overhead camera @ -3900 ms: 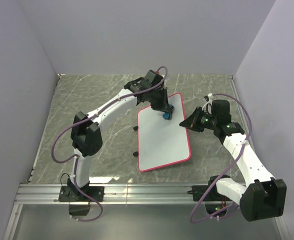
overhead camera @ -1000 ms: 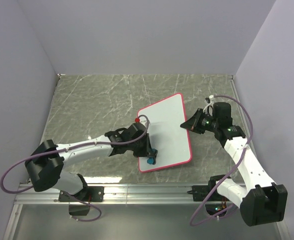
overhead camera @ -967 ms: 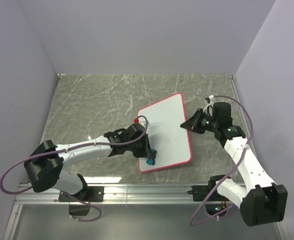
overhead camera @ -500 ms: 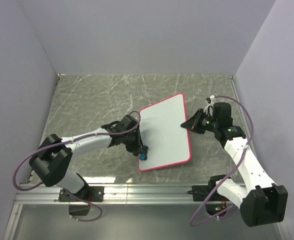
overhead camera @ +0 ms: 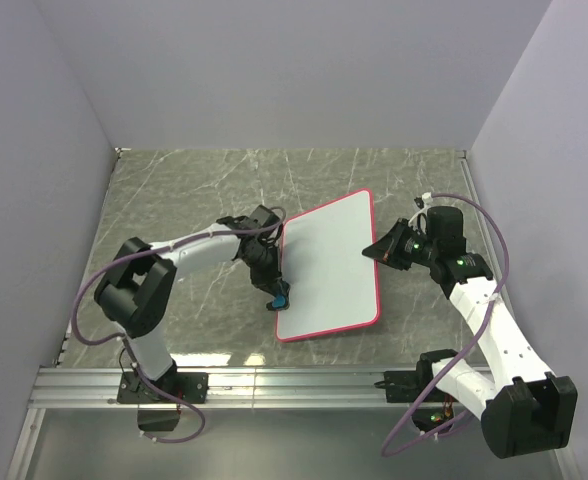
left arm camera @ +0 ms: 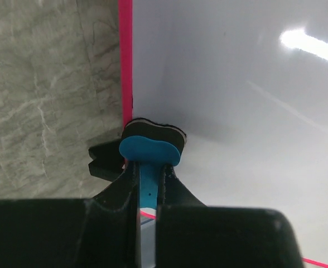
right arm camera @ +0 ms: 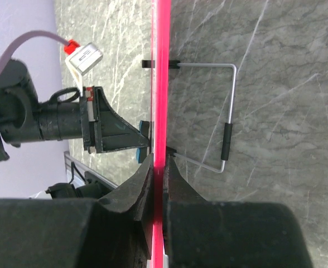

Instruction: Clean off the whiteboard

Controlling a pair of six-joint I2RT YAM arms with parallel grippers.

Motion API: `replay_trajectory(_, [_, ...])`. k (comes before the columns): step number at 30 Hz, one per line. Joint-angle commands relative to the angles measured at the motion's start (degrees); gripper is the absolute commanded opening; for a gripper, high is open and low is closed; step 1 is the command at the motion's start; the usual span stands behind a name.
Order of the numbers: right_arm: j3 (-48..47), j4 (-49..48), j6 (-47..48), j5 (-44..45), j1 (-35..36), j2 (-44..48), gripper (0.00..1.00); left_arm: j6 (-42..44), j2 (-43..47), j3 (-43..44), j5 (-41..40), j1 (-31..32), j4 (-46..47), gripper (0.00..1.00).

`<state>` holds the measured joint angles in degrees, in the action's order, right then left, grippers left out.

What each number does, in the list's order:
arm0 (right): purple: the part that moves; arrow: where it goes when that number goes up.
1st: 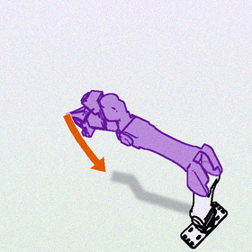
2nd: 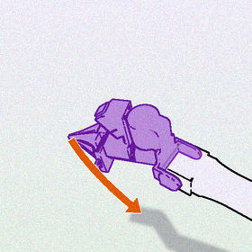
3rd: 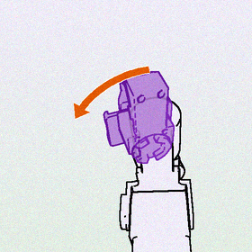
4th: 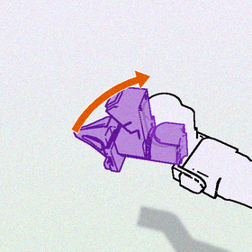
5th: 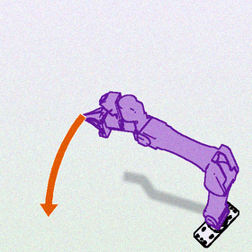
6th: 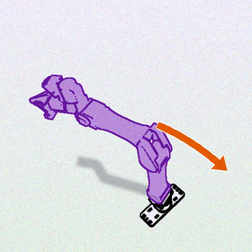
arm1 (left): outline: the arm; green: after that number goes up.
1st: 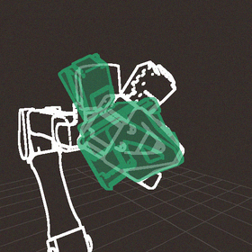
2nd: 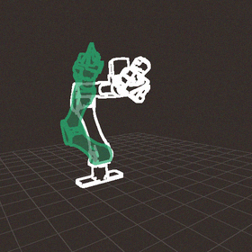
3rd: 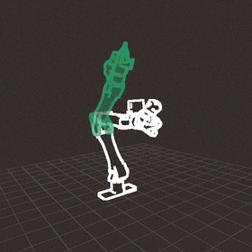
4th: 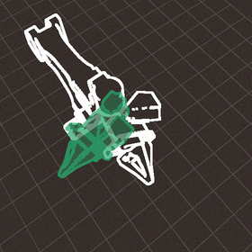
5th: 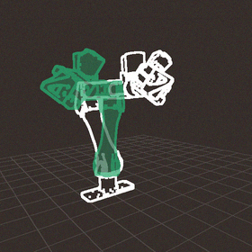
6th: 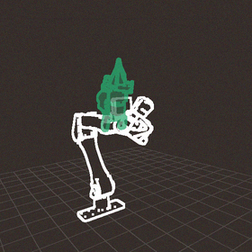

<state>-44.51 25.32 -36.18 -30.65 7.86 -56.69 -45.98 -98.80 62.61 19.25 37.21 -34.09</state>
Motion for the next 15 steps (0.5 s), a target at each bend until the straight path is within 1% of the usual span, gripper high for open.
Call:
replay_trajectory(1, [1.3, 2.5, 3.8, -0.7, 1.2, 0.6, 0.0, 4.3, -7.6, 6.4, -11.4, -0.1, 7.6, 0.0])
replay_trajectory(3, [1.6, 1.9, 3.7, -1.0, 1.4, 0.5, 0.0, 4.3, -9.0, 10.2, -10.3, -0.2, 6.5, 0.0])
replay_trajectory(4, [1.8, 1.6, 3.6, -1.1, 1.4, 0.5, 0.0, 4.3, -9.7, 14.3, -10.0, -0.2, 5.4, 0.0])
replay_trajectory(8, [2.2, 0.7, 3.3, -1.9, 1.6, 0.2, 0.0, 4.2, -14.7, 24.5, -8.4, -0.2, 2.5, 0.0])
replay_trajectory(11, [3.0, -0.1, 3.3, -2.0, 2.0, -0.1, 0.0, 4.1, -19.7, 31.8, -8.1, -0.3, 0.9, 0.0])
replay_trajectory(12, [3.4, -0.3, 3.2, -2.1, 1.9, -0.1, 0.0, 4.2, -22.8, 33.8, -8.3, -0.3, -0.6, 0.0])
replay_trajectory(13, [3.6, -0.5, 3.2, -2.3, 2.1, -0.3, 0.0, 4.3, -24.2, 37.9, -8.2, -0.4, -1.3, 0.0])
replay_trajectory(15, [3.6, -0.6, 3.1, -2.3, 2.1, -0.5, 0.0, 4.4, -28.6, 42.2, -7.6, -0.6, -3.7, 0.0])
